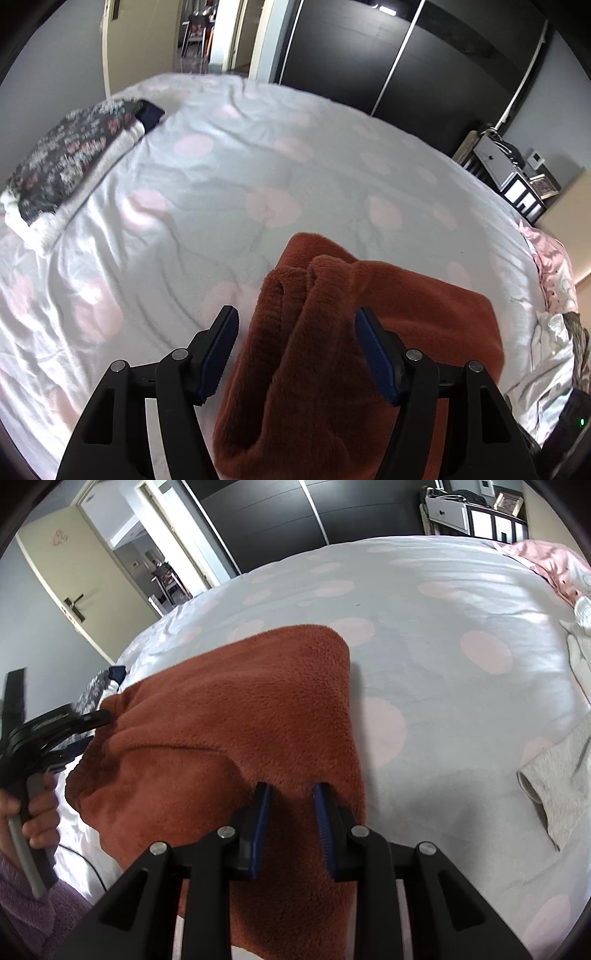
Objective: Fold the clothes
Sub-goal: 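Grasp the folded edge of the rust-red trousers with the left gripper, then grasp the trouser bundle with the right gripper while the left gripper holds its edge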
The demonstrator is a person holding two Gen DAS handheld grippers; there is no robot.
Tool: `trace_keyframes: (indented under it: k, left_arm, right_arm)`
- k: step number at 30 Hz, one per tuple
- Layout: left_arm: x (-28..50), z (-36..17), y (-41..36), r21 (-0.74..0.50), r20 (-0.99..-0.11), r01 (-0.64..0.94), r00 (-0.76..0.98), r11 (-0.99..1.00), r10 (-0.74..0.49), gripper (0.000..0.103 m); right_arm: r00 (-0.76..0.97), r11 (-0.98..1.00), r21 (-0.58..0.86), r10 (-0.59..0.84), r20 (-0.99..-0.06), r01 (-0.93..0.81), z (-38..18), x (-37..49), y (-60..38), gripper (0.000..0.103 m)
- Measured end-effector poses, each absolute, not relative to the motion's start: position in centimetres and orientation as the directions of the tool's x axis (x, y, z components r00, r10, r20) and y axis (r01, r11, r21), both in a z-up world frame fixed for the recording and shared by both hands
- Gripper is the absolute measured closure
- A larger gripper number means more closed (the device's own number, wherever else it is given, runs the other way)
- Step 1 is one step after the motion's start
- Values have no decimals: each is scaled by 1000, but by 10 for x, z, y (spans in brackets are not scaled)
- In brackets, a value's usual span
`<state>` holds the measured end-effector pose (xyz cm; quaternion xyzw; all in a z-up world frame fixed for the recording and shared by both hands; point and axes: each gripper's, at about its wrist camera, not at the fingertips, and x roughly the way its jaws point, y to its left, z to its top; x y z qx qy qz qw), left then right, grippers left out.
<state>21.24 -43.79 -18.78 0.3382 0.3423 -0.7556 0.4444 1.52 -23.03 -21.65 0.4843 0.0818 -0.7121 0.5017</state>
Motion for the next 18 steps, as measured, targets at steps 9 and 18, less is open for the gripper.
trace_keyframes:
  k: [9, 18]
  left_arm:
    - [231, -202, -425, -37, -903, 945, -171, -326, -394, 40]
    - [236, -229, -432, -15, -944, 956, -110, -292, -311, 40]
  right_arm:
    - [-31, -507, 383, -632, -774, 772, -214, 17, -216, 78]
    - [-19, -504, 389, -630, -777, 771, -218, 15, -212, 78]
